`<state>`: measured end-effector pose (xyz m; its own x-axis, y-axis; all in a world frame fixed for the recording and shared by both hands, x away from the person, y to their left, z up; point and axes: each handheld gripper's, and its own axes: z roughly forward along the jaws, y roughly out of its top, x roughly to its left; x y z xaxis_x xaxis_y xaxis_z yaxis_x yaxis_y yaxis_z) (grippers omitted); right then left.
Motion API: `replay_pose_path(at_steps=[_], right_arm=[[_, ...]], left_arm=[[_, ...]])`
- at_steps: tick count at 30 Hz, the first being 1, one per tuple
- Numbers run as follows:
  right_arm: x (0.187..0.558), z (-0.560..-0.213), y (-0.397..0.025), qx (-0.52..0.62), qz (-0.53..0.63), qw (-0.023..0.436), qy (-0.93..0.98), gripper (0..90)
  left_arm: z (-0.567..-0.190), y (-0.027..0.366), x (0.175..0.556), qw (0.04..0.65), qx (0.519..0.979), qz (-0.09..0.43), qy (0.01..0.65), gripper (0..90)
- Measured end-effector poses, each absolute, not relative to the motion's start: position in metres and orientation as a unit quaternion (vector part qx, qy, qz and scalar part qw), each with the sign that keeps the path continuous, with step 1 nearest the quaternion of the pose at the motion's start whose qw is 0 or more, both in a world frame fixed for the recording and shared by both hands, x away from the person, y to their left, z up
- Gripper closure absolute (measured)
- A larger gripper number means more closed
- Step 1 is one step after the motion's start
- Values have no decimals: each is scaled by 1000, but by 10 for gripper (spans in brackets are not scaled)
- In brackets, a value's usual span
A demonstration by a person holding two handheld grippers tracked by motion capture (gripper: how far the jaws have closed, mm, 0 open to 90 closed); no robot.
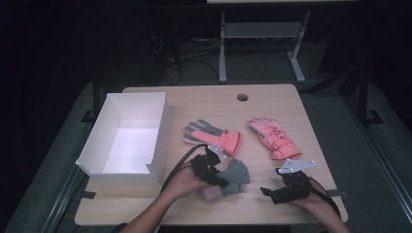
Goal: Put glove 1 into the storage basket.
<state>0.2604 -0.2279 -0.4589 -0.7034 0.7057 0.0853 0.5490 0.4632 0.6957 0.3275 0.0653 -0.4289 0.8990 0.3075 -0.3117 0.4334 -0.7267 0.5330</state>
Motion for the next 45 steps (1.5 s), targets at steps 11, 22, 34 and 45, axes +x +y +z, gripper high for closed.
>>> replay_pose_path(at_steps=[11,22,34,45], right_arm=[[261,-460,-227,368,364,107,849,85],[261,-460,-228,375,362,105,847,85],[261,-460,-227,373,363,109,847,85],[261,-461,-226,373,364,108,846,85]], left_arm=[[-400,84,334,322,914,-92,231,643],[-362,104,339,338,902,-66,261,642],[-322,129,349,337,899,-38,278,642],[-293,170,362,357,879,-13,316,643]])
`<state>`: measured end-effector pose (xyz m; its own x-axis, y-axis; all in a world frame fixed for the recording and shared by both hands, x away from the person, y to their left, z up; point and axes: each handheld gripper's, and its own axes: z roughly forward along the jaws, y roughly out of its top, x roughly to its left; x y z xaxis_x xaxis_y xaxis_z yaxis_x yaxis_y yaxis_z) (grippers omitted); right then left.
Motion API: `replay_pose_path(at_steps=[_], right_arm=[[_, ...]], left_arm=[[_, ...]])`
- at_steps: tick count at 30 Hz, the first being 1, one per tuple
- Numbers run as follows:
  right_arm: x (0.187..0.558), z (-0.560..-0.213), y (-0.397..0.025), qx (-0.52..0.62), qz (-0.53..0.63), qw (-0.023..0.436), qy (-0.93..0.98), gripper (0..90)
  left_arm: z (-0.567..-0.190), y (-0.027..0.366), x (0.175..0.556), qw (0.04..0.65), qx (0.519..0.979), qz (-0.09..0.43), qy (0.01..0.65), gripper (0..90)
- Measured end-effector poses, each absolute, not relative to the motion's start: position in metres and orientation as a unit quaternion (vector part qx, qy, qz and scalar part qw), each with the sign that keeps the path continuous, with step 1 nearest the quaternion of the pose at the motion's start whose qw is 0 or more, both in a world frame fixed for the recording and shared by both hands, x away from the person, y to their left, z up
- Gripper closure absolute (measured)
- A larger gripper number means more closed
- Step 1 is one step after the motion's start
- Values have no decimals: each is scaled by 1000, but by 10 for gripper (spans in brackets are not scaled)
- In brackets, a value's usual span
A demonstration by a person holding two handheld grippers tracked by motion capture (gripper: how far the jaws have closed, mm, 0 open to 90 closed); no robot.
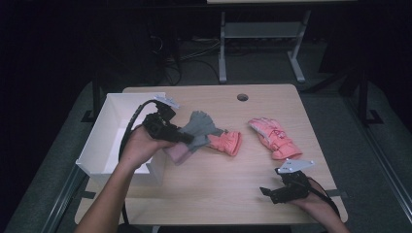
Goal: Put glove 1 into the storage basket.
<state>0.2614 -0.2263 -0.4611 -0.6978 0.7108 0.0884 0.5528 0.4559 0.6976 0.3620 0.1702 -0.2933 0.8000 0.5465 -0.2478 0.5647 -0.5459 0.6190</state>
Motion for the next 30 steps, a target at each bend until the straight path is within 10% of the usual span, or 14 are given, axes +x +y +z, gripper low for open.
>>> replay_pose_path(at_steps=[30], right_arm=[[264,-462,-222,369,365,105,848,84]], left_arm=[[-287,297,384,342,814,83,463,644]])
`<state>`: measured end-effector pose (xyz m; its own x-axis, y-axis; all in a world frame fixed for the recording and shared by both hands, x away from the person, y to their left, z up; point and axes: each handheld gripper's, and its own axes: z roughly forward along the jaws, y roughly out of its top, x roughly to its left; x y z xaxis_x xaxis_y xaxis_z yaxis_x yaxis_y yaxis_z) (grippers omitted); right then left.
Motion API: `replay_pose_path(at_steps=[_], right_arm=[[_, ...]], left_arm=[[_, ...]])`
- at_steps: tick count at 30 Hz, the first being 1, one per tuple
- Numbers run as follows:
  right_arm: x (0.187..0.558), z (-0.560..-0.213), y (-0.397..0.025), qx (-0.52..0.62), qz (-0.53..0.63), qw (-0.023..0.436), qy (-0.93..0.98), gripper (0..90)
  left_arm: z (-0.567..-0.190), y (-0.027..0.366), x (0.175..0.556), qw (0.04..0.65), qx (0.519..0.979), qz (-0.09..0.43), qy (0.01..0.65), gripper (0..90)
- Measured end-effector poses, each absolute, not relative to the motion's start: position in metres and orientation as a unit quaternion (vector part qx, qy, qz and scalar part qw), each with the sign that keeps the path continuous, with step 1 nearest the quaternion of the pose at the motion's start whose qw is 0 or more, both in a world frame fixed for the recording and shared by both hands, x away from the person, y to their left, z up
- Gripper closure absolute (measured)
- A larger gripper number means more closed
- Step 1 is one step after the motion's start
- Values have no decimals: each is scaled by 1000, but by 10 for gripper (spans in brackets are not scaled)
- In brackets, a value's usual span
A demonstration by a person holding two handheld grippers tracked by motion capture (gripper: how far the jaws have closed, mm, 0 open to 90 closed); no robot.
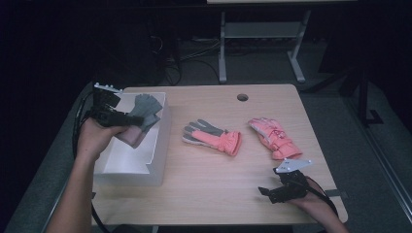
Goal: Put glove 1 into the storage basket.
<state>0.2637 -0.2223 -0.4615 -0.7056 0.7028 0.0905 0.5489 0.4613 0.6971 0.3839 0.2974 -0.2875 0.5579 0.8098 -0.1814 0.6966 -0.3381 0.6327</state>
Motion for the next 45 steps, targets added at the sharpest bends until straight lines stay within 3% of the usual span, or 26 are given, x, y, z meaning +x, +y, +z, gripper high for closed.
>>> replay_pose_path(at_steps=[22,32,35,41,45], right_arm=[[264,-462,-223,366,364,106,850,85],[264,-461,-223,364,366,106,850,85],[264,-462,-223,366,365,105,850,85],[263,-461,-223,363,366,106,850,85],[264,-461,-224,364,366,105,850,85]], left_arm=[[-388,334,420,238,799,95,545,637],[-416,330,426,180,807,93,554,608],[-423,329,427,173,804,87,562,551],[-422,323,426,163,802,106,565,336],[-415,323,424,178,801,115,560,271]])
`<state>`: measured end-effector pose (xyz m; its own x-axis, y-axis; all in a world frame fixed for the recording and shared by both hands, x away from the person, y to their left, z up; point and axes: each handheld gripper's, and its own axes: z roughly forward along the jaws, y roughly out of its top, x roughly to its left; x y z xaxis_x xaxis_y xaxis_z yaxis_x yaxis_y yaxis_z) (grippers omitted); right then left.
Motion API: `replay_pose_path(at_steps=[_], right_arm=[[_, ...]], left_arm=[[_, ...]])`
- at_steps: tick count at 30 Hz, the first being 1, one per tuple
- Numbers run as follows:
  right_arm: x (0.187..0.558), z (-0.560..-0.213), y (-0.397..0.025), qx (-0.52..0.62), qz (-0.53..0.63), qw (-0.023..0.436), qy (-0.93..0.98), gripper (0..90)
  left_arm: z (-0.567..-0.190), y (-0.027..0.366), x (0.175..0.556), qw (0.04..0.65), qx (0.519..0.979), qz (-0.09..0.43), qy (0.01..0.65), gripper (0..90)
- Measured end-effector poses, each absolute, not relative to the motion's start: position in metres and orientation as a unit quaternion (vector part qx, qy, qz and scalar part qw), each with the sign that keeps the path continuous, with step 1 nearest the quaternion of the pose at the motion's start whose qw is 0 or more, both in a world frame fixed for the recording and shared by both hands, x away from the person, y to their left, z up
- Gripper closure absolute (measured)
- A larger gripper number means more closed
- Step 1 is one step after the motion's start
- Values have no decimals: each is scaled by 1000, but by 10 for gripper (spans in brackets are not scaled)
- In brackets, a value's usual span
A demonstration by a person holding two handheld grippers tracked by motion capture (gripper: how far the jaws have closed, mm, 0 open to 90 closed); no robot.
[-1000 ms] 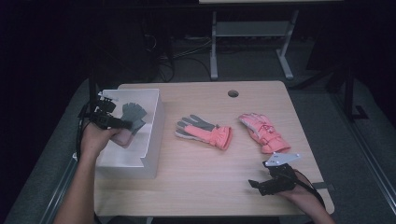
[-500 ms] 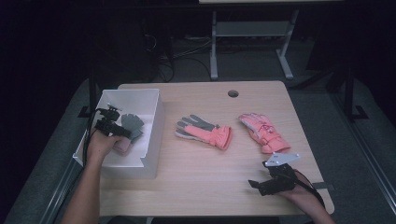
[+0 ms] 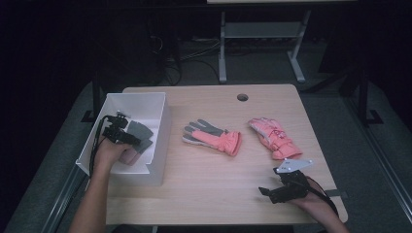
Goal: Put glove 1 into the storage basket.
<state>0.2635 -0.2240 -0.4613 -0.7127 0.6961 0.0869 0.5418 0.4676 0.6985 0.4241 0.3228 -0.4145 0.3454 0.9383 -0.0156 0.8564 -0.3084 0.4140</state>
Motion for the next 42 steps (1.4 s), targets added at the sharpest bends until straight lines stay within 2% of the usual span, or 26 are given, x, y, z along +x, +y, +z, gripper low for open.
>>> replay_pose_path(at_steps=[6,12,14,17,18,19,23,28,35,42], right_arm=[[263,-461,-223,364,368,106,849,85],[264,-461,-223,363,366,105,850,85],[263,-461,-223,362,367,105,850,85],[263,-461,-222,362,367,104,851,85],[263,-461,-222,362,365,103,852,85],[263,-461,-222,362,365,104,852,85],[263,-461,-223,363,366,105,850,85],[262,-461,-223,363,368,106,849,85],[263,-461,-223,360,369,106,850,85],[262,-460,-223,359,369,106,851,85]], left_arm=[[-395,321,421,201,798,128,553,199],[-371,319,416,229,797,143,540,200],[-363,316,412,246,798,141,532,247],[-352,308,407,278,797,135,519,381],[-348,304,405,285,798,133,514,433],[-344,299,403,296,802,124,504,526],[-334,279,398,317,815,104,474,722],[-320,252,390,342,827,93,437,895],[-307,214,381,372,833,87,401,897],[-306,171,379,378,843,74,376,897]])
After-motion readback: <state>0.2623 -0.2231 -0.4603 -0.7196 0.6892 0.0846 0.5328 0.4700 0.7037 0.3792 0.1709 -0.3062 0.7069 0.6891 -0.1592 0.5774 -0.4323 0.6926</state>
